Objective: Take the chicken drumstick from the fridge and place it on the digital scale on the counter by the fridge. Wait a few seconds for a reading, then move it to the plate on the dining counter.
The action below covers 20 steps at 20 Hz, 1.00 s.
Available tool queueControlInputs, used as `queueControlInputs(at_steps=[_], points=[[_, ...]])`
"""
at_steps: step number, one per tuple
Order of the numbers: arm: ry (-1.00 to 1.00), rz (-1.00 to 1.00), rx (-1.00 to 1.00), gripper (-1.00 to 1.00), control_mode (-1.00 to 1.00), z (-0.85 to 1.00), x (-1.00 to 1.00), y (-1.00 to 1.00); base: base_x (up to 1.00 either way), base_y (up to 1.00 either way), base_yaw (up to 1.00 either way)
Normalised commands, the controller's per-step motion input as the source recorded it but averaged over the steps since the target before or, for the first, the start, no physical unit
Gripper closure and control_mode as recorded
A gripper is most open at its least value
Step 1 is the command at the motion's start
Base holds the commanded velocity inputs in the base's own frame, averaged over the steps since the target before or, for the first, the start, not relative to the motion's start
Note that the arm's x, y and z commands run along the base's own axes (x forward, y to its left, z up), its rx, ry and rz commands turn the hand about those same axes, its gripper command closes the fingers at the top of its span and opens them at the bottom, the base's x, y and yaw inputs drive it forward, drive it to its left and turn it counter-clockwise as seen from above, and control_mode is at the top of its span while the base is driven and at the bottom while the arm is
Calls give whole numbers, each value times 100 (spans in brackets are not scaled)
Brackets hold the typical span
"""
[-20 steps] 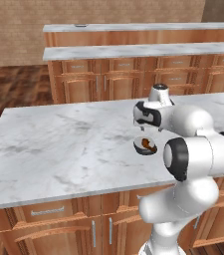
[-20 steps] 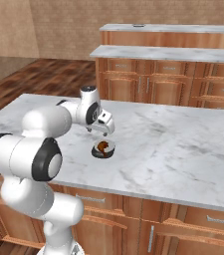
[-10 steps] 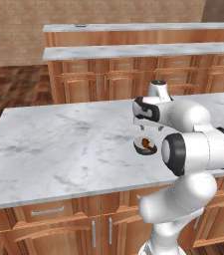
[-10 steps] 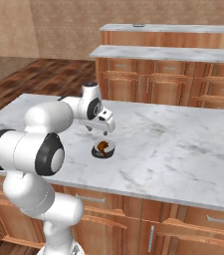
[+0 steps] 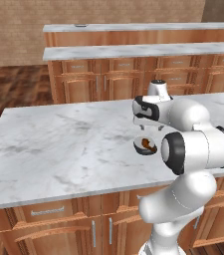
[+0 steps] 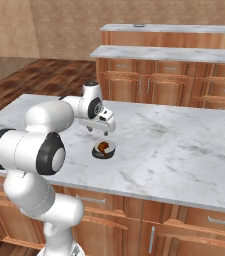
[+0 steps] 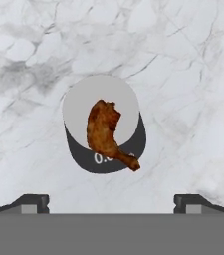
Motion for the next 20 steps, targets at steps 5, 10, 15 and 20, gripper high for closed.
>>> queueControlInputs(at_steps=[5,10,15,20], points=[[1,0,0,-100,-100,0,0,0,0,0,0],[1,0,0,-100,-100,0,0,0,0,0,0],[1,0,0,-100,-100,0,0,0,0,0,0],[1,0,0,-100,-100,0,-1,0,0,0,0]])
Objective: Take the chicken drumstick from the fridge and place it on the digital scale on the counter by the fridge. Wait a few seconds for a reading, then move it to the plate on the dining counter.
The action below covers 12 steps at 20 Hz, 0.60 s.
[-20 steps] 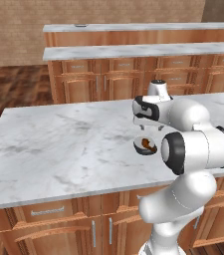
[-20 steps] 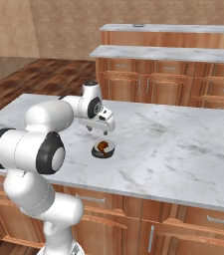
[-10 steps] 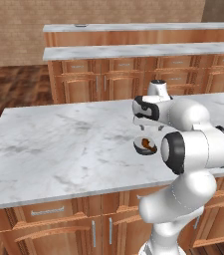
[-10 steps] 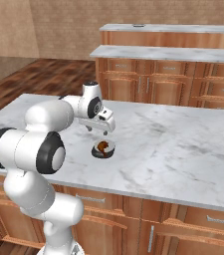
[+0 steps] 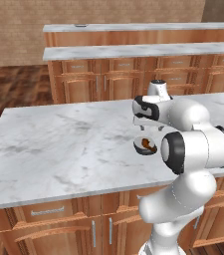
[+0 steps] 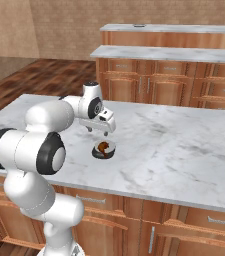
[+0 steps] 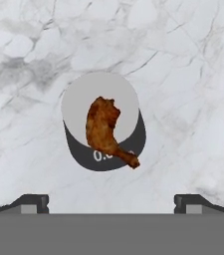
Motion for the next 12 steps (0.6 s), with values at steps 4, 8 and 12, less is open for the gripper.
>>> queueControlInputs(at_steps=[4,8,12], points=[[0,0,0,-100,-100,0,-4,0,0,0,0],[0,0,0,-100,-100,0,-1,0,0,0,0],[2,0,0,-100,-100,0,0,0,0,0,0]])
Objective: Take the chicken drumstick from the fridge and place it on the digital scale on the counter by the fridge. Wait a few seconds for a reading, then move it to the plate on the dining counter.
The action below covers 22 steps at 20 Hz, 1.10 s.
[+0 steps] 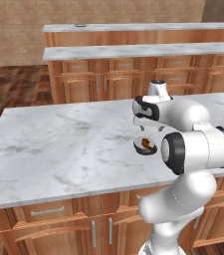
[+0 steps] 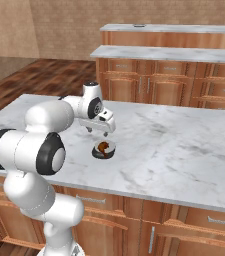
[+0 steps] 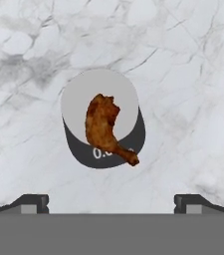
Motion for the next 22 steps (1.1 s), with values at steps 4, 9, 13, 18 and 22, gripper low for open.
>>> queueControlInputs(at_steps=[4,9,13,18,22], points=[[3,0,0,-100,-100,0,0,0,0,0,0],[3,0,0,-100,-100,0,0,0,0,0,0],[3,0,0,-100,-100,-1,0,0,0,0,0],[5,0,0,-100,-100,-20,0,0,0,0,0],[3,4,0,-100,-100,-46,15,0,0,0,0]])
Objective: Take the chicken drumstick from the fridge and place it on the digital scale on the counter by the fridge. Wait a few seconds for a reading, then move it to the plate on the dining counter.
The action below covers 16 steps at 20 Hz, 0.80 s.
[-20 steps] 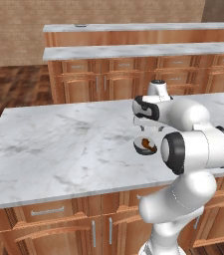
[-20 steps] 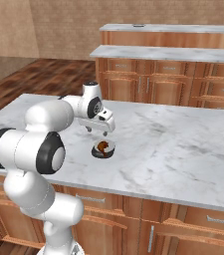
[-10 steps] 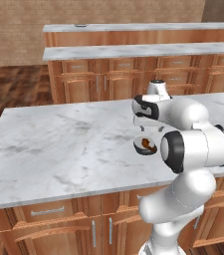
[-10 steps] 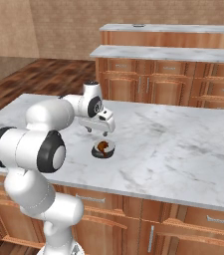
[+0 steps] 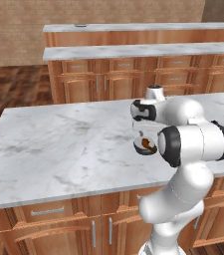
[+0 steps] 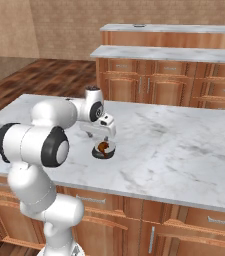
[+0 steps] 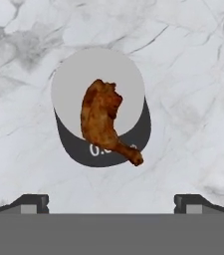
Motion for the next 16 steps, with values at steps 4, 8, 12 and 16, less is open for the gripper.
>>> queueControlInputs(at_steps=[4,8,12,16], points=[[0,5,0,-100,-100,-44,18,0,0,0,0],[0,5,0,-100,-100,-37,19,0,0,0,0],[-1,5,0,-100,-100,-25,11,0,0,0,0],[-2,4,0,-100,-100,-19,5,0,0,0,0]])
